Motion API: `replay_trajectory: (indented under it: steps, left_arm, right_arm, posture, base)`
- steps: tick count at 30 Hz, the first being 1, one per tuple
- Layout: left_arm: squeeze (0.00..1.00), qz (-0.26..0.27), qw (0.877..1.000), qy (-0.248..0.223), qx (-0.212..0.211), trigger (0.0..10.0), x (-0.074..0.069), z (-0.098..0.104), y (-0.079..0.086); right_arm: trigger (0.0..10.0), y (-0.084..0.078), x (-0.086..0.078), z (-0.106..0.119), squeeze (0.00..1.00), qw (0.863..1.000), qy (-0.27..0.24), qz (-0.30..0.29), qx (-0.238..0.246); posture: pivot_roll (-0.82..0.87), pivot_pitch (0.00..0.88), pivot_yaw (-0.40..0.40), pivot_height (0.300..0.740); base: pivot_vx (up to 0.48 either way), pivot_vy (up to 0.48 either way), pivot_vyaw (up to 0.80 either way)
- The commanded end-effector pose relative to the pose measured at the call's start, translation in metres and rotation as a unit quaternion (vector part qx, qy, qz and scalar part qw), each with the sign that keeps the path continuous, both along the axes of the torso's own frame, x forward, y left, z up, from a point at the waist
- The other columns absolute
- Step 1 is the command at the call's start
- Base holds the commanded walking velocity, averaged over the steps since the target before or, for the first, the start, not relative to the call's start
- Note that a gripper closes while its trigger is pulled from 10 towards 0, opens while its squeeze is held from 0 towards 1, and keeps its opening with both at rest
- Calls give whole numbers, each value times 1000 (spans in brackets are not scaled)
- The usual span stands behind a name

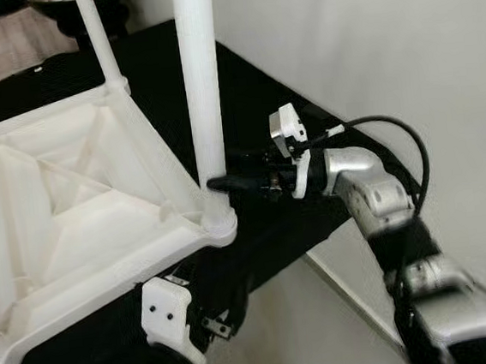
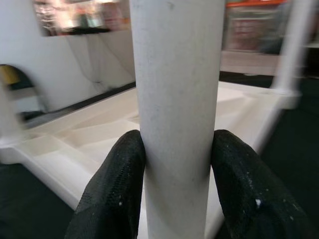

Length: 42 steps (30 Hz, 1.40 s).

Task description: Building children table

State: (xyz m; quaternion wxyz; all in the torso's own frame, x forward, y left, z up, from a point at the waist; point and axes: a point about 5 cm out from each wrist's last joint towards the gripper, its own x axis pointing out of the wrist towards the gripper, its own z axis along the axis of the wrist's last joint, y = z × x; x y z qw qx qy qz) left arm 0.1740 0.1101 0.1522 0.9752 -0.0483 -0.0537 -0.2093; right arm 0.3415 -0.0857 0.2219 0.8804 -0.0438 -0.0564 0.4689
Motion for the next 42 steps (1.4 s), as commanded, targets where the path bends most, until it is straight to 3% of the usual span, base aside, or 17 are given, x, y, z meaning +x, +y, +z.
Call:
replay_trajectory:
  steps: [1, 2, 4, 9, 11, 13, 14, 18, 19, 24, 25, 26, 27, 28, 29, 33, 42]
  left_arm:
    - [0, -2, 1000, 9, 4, 10000, -1, -2, 3]
    - [0, -2, 1000, 9, 5, 10000, -1, -3, 3]
    - [0, -3, 1000, 10, 6, 10000, 0, -3, 3]
    - [0, -4, 1000, 10, 7, 10000, 2, -4, 4]
    - [0, 3, 1000, 7, 7, 10000, 4, -4, 4]
    - [0, 3, 1000, 7, 7, 10000, 4, -4, 4]
    - [0, 11, 1000, 5, 7, 10000, 4, -3, 5]
    - [0, 12, 1000, 4, 7, 10000, 5, -3, 5]
    - [0, 16, 1000, 3, 9, 10000, 4, -3, 5]
    - [0, 18, 1000, 3, 11, 10000, 3, -3, 5]
    - [0, 30, 999, -2, 19, 10000, 1, -2, 6]
    - [0, 30, 999, -2, 19, 10000, 1, -2, 6]
    - [0, 50, 998, -7, 22, 10000, -1, 1, 7]
    - [0, 71, 997, -10, 21, 10000, -5, 4, 8]
    - [0, 84, 996, -11, 19, 10000, -8, 6, 9]
    - [0, 100, 995, -13, 26, 10000, -15, 9, 7]
    - [0, 129, 991, 1, 32, 10000, -29, 10, 6]
  right_arm:
    - [0, -30, -5, -47, 0, 968, 91, -226, -52]
    - [0, -33, -10, -49, 0, 957, 94, -269, -52]
    - [0, -33, -13, -49, 0, 954, 94, -279, -51]
    - [0, -34, -6, -42, 0, 954, 78, -284, -61]
    - [0, -22, -4, -39, 0, 959, 82, -262, -63]
    - [0, -22, -4, -39, 0, 959, 82, -262, -63]
    - [10000, -8, -2, -38, 0, 972, 85, -213, -53]
    - [10000, -3, -3, -36, 0, 977, 78, -196, -45]
    - [10000, -1, 3, -28, 1000, 985, 61, -157, -20]
    - [10000, 0, 4, -20, 1000, 989, 50, -142, -4]
    - [10000, -2, 9, -7, 1000, 994, 35, -100, 6]
    - [10000, -2, 9, -7, 1000, 994, 35, -100, 6]
    - [10000, -6, 13, 6, 976, 999, 14, -36, -8]
    - [10000, -11, 15, 14, 0, 999, -9, 20, -39]
    - [10000, -16, 17, 20, 0, 996, -24, 56, -61]
    - [10000, -25, 26, 29, 0, 994, -24, 78, -76]
    - [10000, -17, 39, 44, 0, 987, -31, 117, -103]
  posture:
    - [12, 222, -11, 740]
    - [10, 216, -8, 740]
    - [10, 216, -8, 740]
    - [5, 204, -17, 740]
    - [11, 196, -23, 740]
    - [11, 196, -23, 740]
    - [12, 194, -22, 740]
    - [15, 191, -26, 740]
    - [19, 188, -29, 740]
    - [20, 187, -28, 740]
    - [26, 190, -33, 740]
    - [26, 190, -33, 740]
    - [26, 193, -32, 740]
    - [25, 193, -31, 740]
    - [26, 194, -31, 740]
    - [38, 201, -32, 740]
    - [61, 217, -27, 740]
  base:
    - [0, 0, 0]
    - [0, 0, 0]
    - [0, 0, 0]
    - [0, 0, 0]
    - [0, 0, 0]
    - [0, 0, 0]
    - [0, 0, 0]
    - [0, 0, 0]
    - [0, 0, 0]
    - [0, 0, 0]
    - [0, 0, 0]
    - [0, 0, 0]
    - [0, 0, 0]
    - [0, 0, 0]
    - [0, 0, 0]
    - [0, 0, 0]
    - [0, 0, 0]
